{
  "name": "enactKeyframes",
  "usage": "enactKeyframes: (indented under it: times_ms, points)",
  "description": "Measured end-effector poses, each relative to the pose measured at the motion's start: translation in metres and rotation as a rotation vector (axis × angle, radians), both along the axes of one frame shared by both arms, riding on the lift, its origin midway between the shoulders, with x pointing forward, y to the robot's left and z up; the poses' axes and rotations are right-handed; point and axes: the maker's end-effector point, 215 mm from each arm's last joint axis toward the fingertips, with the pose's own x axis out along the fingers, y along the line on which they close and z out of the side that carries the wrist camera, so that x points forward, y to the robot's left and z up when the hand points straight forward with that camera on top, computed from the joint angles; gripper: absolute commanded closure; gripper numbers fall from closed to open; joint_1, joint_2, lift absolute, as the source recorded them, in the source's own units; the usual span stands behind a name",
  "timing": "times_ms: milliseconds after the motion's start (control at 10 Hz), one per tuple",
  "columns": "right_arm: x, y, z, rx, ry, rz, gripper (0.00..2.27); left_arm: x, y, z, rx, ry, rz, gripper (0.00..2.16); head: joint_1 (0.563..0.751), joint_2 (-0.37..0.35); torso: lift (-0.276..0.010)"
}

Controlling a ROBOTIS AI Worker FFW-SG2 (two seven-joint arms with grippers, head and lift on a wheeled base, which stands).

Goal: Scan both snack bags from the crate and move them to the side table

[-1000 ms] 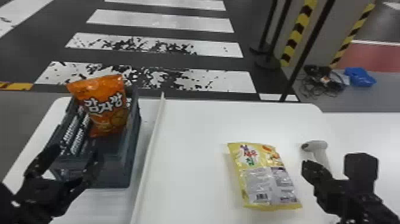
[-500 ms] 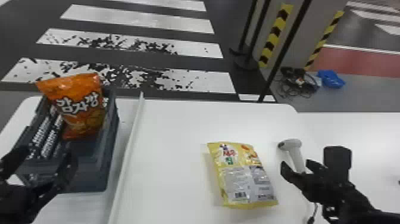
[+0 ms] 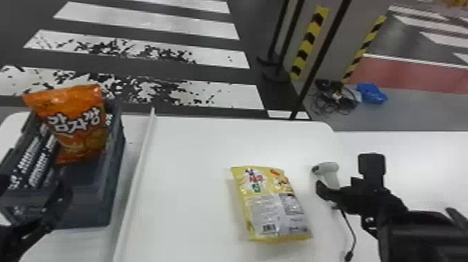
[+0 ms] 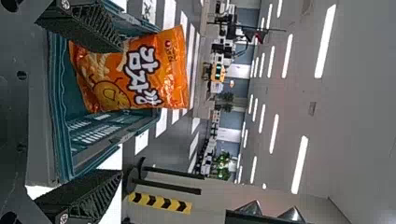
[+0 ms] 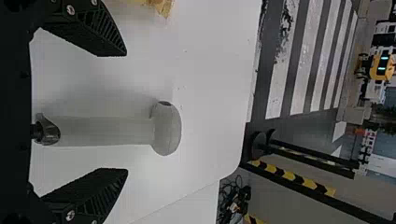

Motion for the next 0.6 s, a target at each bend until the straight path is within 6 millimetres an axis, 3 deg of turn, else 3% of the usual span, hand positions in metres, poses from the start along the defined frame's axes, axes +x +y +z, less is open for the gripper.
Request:
enactKeyframes:
  times_ms: [300,600]
  points:
    - [0.024,-0.021,-0.017,0.023,0.061,0.012,0.15,-0.003,0.006,-0.003,0.007,0.007,0.008,0.08,0.695,-0.259,-0.099]
    - [0.021,-0.051,-0.031,0.051,0.141,0.002,0.51,-0.001,0.009,-0.004,0.012,0.008,0.010,0.08,0.695,-0.291,-0.099]
